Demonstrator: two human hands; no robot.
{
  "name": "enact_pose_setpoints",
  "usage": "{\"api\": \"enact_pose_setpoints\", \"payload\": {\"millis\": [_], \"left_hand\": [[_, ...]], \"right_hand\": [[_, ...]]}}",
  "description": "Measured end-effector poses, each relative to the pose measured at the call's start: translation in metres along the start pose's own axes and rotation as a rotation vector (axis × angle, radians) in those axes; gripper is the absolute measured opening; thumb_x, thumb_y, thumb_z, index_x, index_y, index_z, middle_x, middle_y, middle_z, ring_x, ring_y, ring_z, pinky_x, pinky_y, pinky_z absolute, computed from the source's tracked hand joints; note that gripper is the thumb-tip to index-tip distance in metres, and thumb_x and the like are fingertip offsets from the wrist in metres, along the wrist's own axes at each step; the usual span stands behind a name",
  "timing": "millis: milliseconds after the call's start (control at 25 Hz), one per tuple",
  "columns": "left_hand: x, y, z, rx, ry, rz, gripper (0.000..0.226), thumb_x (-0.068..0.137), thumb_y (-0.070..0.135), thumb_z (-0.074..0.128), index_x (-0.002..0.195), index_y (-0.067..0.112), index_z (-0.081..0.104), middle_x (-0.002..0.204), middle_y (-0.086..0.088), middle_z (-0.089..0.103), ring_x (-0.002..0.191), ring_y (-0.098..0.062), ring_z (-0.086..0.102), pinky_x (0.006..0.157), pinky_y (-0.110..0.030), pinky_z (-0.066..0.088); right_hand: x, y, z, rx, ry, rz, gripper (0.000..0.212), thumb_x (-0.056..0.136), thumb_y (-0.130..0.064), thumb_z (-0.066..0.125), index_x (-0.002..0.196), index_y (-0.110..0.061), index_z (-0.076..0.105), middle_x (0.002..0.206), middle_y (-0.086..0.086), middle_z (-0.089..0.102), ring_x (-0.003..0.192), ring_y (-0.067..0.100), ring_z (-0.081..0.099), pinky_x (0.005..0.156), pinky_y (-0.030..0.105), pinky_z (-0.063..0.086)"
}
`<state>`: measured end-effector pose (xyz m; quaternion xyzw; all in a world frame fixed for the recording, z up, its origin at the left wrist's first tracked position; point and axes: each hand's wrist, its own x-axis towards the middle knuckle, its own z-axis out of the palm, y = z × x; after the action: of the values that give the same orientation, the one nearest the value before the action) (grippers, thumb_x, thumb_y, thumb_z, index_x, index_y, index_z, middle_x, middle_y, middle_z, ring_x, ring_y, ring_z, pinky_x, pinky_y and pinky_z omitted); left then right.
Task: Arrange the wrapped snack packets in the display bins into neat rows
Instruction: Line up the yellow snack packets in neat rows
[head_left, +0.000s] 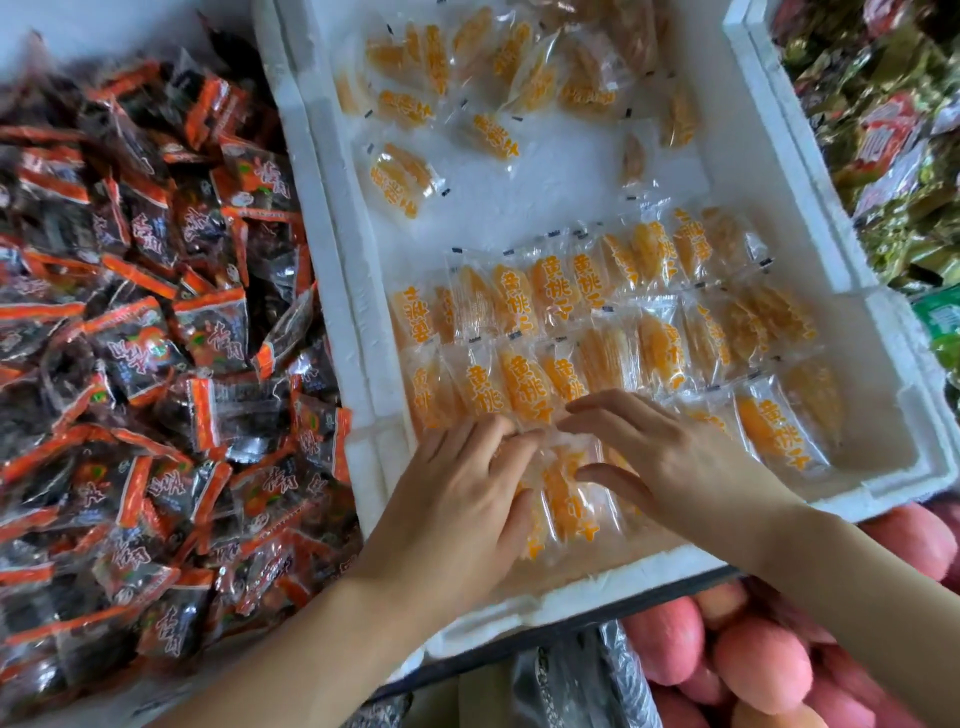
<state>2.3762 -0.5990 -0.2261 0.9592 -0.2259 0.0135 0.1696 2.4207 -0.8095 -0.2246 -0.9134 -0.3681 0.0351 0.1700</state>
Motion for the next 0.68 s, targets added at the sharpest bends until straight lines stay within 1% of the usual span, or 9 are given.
{"api": "enact_pose_setpoints", "payload": {"millis": [120, 200, 280, 360, 400, 480, 560, 600, 680], "left_hand": [[0.039, -0.024, -0.014, -0.009, 0.088, 0.003, 0.037, 0.089, 0.032, 0.040, 0.116, 0.014, 0.060, 0.107, 0.000, 0.057, 0.098, -0.014, 0.050, 0.089, -0.028, 0.041], [0.077, -0.044, -0.022, 0.012, 0.115, -0.048, 0.041, 0.091, 0.035, 0.038, 0.123, 0.015, 0.055, 0.115, -0.003, 0.055, 0.104, -0.020, 0.052, 0.092, -0.035, 0.042], [0.116, -0.066, -0.026, 0.019, 0.064, -0.187, 0.045, 0.095, 0.033, 0.044, 0.137, 0.016, 0.045, 0.132, -0.007, 0.045, 0.121, -0.025, 0.043, 0.101, -0.038, 0.034], [0.147, -0.088, -0.025, 0.064, 0.009, -0.353, 0.052, 0.097, 0.030, 0.045, 0.146, 0.016, 0.031, 0.147, -0.010, 0.028, 0.136, -0.028, 0.025, 0.110, -0.040, 0.024], [0.161, -0.097, -0.024, 0.084, -0.013, -0.434, 0.054, 0.098, 0.030, 0.045, 0.147, 0.016, 0.027, 0.151, -0.012, 0.022, 0.138, -0.031, 0.019, 0.111, -0.044, 0.023], [0.184, -0.111, -0.018, 0.087, -0.070, -0.581, 0.059, 0.099, 0.031, 0.044, 0.150, 0.016, 0.019, 0.155, -0.016, 0.010, 0.140, -0.038, 0.015, 0.109, -0.050, 0.023], [0.200, -0.123, -0.010, 0.033, -0.136, -0.687, 0.064, 0.100, 0.030, 0.043, 0.151, 0.010, 0.010, 0.157, -0.019, 0.000, 0.142, -0.040, 0.010, 0.110, -0.049, 0.020], [0.207, -0.127, -0.005, -0.008, -0.120, -0.686, 0.063, 0.099, 0.028, 0.044, 0.149, 0.003, 0.014, 0.156, -0.022, 0.002, 0.141, -0.041, 0.012, 0.111, -0.046, 0.019], [0.218, -0.132, 0.003, -0.049, -0.010, -0.586, 0.054, 0.096, 0.022, 0.050, 0.139, -0.004, 0.031, 0.151, -0.022, 0.019, 0.139, -0.038, 0.021, 0.108, -0.040, 0.018]], "right_hand": [[0.026, 0.022, -0.019, -0.002, 0.121, 0.037, 0.032, 0.093, -0.038, 0.043, 0.111, -0.018, 0.060, 0.111, -0.004, 0.060, 0.093, 0.014, 0.062, 0.066, 0.027, 0.053], [0.053, 0.045, -0.025, -0.020, 0.219, 0.099, 0.030, 0.095, -0.034, 0.043, 0.114, -0.015, 0.057, 0.114, 0.001, 0.058, 0.099, 0.022, 0.060, 0.076, 0.033, 0.052], [0.082, 0.076, -0.026, -0.029, 0.282, 0.232, 0.031, 0.095, -0.026, 0.050, 0.121, -0.009, 0.054, 0.120, 0.010, 0.054, 0.108, 0.031, 0.055, 0.090, 0.034, 0.042], [0.112, 0.110, -0.026, -0.006, 0.272, 0.428, 0.040, 0.095, -0.019, 0.052, 0.133, -0.007, 0.044, 0.130, 0.017, 0.046, 0.119, 0.036, 0.046, 0.099, 0.035, 0.032], [0.125, 0.127, -0.026, 0.008, 0.250, 0.520, 0.045, 0.095, -0.018, 0.050, 0.137, -0.007, 0.039, 0.134, 0.019, 0.042, 0.121, 0.037, 0.043, 0.100, 0.037, 0.032], [0.147, 0.156, -0.028, 0.020, 0.219, 0.656, 0.044, 0.095, -0.020, 0.046, 0.137, -0.007, 0.037, 0.132, 0.023, 0.042, 0.119, 0.040, 0.043, 0.096, 0.042, 0.036], [0.163, 0.172, -0.029, -0.001, 0.194, 0.722, 0.035, 0.094, -0.019, 0.044, 0.126, -0.008, 0.045, 0.123, 0.025, 0.049, 0.111, 0.042, 0.049, 0.088, 0.042, 0.042], [0.170, 0.176, -0.029, -0.014, 0.191, 0.725, 0.031, 0.092, -0.016, 0.045, 0.121, -0.008, 0.049, 0.119, 0.023, 0.051, 0.107, 0.041, 0.051, 0.085, 0.040, 0.044], [0.183, 0.177, -0.029, 0.004, 0.204, 0.683, 0.029, 0.089, -0.014, 0.052, 0.118, -0.010, 0.054, 0.117, 0.019, 0.053, 0.105, 0.039, 0.053, 0.080, 0.034, 0.041]]}}
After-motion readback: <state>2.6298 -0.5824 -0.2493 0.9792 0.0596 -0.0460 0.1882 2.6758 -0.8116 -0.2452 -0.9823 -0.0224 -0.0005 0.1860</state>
